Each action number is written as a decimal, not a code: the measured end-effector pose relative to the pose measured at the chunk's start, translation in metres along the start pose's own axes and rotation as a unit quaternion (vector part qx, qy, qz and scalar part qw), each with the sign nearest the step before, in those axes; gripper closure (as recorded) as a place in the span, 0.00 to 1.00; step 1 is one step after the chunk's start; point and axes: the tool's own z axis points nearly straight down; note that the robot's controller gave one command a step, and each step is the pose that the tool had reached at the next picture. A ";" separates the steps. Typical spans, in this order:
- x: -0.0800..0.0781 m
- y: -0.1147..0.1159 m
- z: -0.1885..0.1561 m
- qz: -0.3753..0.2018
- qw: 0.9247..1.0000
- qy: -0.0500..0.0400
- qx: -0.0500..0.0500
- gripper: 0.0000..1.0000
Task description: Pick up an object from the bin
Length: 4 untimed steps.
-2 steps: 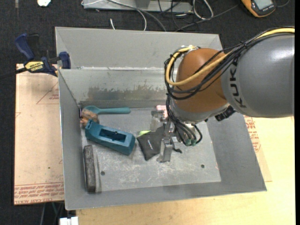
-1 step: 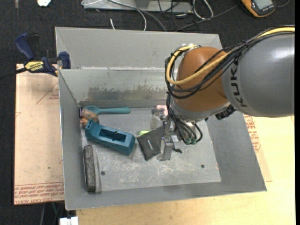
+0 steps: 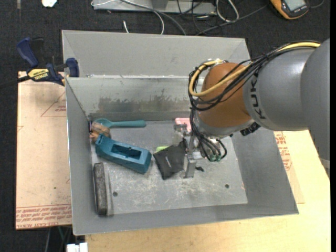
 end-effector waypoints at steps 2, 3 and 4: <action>-0.016 -0.015 0.035 0.082 0.997 -0.001 -0.001 0.00; -0.021 -0.015 0.035 0.015 1.000 -0.004 -0.002 0.00; -0.017 -0.014 0.035 0.094 0.996 -0.002 -0.002 1.00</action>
Offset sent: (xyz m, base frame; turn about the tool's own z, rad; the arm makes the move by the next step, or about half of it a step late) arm 0.0142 -0.0140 -0.0357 0.2018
